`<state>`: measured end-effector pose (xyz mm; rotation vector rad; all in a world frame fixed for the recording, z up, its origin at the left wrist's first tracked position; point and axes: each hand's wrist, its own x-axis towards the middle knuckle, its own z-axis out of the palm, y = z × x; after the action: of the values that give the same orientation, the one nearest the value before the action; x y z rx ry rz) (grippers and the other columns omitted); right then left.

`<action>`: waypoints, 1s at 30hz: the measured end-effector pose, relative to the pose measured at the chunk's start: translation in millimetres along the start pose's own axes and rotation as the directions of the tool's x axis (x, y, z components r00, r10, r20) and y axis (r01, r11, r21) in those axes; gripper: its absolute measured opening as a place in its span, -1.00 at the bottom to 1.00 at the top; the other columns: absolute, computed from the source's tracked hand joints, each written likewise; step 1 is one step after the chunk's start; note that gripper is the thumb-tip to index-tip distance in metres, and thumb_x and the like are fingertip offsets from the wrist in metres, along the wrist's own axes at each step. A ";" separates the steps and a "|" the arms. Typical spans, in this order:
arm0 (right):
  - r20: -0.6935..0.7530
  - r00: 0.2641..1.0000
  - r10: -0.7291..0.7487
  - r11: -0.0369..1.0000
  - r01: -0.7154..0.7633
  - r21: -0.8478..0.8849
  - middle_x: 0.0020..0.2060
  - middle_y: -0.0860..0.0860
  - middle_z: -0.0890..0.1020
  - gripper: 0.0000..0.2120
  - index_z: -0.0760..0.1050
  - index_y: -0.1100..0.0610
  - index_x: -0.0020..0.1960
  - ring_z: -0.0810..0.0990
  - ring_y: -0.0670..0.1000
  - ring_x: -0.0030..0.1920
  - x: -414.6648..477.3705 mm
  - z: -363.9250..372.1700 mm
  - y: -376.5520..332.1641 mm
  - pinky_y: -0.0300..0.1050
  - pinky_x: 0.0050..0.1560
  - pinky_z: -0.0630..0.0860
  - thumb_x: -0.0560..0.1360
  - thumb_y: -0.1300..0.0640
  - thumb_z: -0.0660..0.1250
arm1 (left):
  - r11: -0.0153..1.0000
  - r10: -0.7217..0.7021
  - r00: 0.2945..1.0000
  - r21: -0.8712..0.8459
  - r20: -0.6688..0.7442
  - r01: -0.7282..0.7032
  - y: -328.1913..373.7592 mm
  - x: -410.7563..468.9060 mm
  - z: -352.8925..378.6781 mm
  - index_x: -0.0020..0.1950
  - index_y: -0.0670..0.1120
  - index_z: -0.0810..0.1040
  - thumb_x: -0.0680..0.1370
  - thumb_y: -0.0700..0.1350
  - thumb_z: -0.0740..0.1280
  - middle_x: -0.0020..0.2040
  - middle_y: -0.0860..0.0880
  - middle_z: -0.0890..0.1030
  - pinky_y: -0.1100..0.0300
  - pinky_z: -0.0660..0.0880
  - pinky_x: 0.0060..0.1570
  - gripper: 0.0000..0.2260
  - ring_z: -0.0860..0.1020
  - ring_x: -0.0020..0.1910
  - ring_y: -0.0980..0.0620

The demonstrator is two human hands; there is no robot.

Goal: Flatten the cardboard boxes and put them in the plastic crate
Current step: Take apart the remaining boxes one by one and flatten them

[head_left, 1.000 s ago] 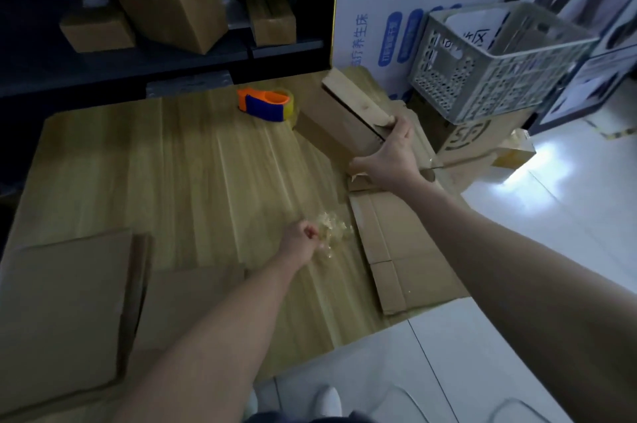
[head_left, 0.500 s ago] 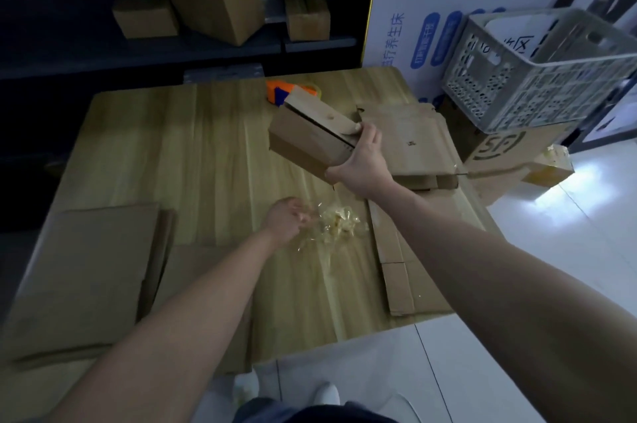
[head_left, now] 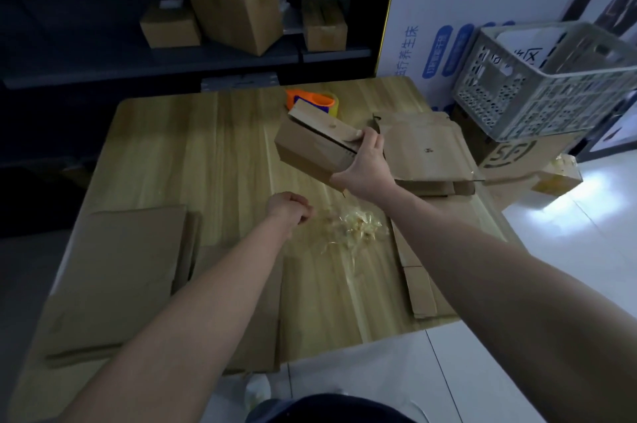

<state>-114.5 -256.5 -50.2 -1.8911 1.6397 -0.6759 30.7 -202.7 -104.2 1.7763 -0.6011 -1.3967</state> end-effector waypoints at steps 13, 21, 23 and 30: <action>0.202 0.978 -0.044 0.997 0.057 -0.054 0.23 0.05 0.25 -0.13 0.12 0.09 0.33 0.34 0.15 0.23 -23.9 90.4 -65.3 0.05 0.18 0.44 0.19 -0.05 0.53 | 0.966 0.047 0.949 -0.226 -0.312 -0.122 18.7 5.2 -98.6 0.40 -0.02 0.18 0.35 -0.03 0.54 0.35 -0.13 0.32 -0.08 0.61 -0.09 -0.25 0.49 0.16 -0.15; 0.428 0.904 0.000 0.999 0.023 -0.048 0.29 0.06 0.34 -0.28 0.21 0.13 0.40 0.44 0.08 0.21 -25.5 125.6 -73.5 -0.06 0.15 0.43 0.41 -0.16 0.41 | 0.988 -0.017 0.935 -0.152 -0.353 -0.039 -3.3 18.9 -141.0 0.37 -0.01 0.20 0.30 0.02 0.56 0.31 -0.14 0.36 -0.13 0.57 -0.01 -0.23 0.49 0.13 -0.16; 0.429 0.903 -0.002 0.999 0.017 -0.033 0.26 0.07 0.37 -0.32 0.23 0.12 0.39 0.46 0.02 0.09 -24.6 127.8 -75.2 -0.13 0.02 0.43 0.42 -0.10 0.43 | 0.988 -0.009 0.944 -0.148 -0.329 -0.042 -3.4 22.3 -145.0 0.37 -0.01 0.19 0.32 -0.04 0.53 0.28 -0.15 0.40 -0.12 0.58 -0.01 -0.26 0.50 0.11 -0.15; 0.435 0.900 -0.026 0.997 0.056 -0.056 0.25 0.06 0.38 -0.30 0.23 0.06 0.41 0.42 -0.01 0.06 -13.4 126.0 -87.9 -0.15 -0.06 0.42 0.39 -0.10 0.45 | 0.964 0.030 0.954 -0.242 -0.299 -0.106 2.2 27.2 -155.2 0.29 -0.08 0.26 0.35 -0.20 0.37 0.19 -0.16 0.47 -0.10 0.60 -0.07 -0.45 0.54 0.05 -0.13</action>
<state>32.9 -223.9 -81.9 -1.9535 1.3493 -0.1883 186.6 -180.2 -104.3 1.6922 -0.3042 -1.0803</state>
